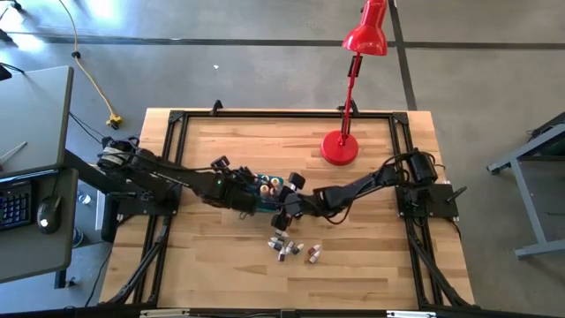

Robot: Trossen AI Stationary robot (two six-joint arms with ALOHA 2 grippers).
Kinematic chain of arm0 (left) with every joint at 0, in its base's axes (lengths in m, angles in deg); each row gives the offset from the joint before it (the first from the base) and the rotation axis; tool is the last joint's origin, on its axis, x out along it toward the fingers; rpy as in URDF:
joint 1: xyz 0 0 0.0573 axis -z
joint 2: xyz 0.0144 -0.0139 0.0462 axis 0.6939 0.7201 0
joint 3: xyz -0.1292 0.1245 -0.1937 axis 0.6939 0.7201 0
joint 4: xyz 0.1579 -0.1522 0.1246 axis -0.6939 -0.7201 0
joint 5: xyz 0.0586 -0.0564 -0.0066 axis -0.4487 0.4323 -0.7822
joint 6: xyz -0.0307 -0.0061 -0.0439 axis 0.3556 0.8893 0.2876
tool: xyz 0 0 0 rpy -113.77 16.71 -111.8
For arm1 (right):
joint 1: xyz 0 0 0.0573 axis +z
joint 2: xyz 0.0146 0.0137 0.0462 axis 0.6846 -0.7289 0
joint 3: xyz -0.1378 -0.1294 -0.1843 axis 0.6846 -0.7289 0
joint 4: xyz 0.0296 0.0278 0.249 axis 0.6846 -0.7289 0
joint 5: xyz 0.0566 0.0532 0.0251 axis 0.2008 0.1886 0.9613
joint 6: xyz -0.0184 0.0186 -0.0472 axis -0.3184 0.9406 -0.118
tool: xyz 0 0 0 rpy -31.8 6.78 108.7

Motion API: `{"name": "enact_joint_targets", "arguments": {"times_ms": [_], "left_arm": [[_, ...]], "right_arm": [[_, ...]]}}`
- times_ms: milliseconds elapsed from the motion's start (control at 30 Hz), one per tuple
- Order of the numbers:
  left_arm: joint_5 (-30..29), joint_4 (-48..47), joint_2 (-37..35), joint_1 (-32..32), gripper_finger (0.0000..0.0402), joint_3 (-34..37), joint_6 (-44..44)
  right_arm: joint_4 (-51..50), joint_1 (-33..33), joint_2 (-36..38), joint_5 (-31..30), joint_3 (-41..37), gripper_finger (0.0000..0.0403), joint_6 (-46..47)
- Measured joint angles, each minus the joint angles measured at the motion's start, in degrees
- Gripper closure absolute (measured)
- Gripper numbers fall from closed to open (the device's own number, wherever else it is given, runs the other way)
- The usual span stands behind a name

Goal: Pick & Place food coloring
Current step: Put the large red food coloring into the blue bin

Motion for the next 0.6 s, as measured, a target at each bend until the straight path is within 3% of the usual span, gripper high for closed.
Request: {"name": "enact_joint_targets", "arguments": {"times_ms": [600], "left_arm": [[4.7, 3.0, 0.0, -1.4, 0.0401, 0.5, -4.2]], "right_arm": [[-3.3, -0.6, 0.2, -1.1, 0.1, 0.0402, -0.9]]}}
